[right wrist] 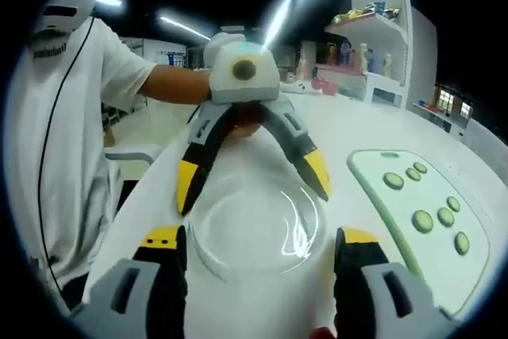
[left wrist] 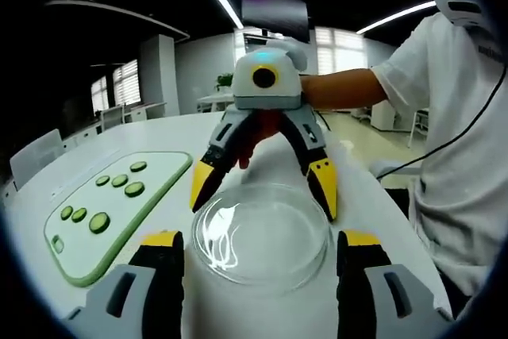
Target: Open the petri dish lid, add cucumber slices into the petri dish, and close the lid
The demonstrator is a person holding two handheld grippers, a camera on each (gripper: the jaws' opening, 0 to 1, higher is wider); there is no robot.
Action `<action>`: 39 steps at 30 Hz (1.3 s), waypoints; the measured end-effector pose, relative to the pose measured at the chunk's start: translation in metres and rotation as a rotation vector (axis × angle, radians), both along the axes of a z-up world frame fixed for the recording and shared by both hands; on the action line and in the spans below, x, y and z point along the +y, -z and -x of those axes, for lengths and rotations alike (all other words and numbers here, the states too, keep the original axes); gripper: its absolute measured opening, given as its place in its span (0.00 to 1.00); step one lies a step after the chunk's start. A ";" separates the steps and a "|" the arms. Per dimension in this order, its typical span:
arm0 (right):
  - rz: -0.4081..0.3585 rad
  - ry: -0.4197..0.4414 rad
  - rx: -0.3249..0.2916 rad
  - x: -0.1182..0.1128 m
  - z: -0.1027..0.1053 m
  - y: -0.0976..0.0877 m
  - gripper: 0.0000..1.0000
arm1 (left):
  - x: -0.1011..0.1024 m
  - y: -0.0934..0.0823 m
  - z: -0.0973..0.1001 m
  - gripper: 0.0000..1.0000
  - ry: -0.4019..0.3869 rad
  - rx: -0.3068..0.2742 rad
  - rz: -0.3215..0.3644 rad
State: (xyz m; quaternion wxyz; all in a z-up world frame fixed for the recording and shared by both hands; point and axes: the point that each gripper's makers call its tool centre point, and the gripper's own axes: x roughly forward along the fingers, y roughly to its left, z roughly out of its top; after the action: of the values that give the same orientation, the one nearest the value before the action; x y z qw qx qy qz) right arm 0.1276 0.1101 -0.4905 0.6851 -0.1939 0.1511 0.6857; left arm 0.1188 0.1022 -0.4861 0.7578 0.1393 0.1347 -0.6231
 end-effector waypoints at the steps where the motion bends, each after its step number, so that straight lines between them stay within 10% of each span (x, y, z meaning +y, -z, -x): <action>1: -0.003 0.002 -0.001 0.000 -0.001 -0.001 0.72 | 0.000 0.000 0.000 0.77 0.000 0.000 0.000; 39: 0.007 -0.016 0.005 0.004 0.003 -0.002 0.65 | -0.002 -0.001 -0.004 0.69 -0.008 -0.008 0.002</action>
State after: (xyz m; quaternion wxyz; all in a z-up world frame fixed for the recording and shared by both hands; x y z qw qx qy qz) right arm 0.1246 0.1139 -0.4890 0.6786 -0.1959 0.1536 0.6910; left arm 0.1223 0.1005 -0.4856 0.7609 0.1405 0.1318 -0.6196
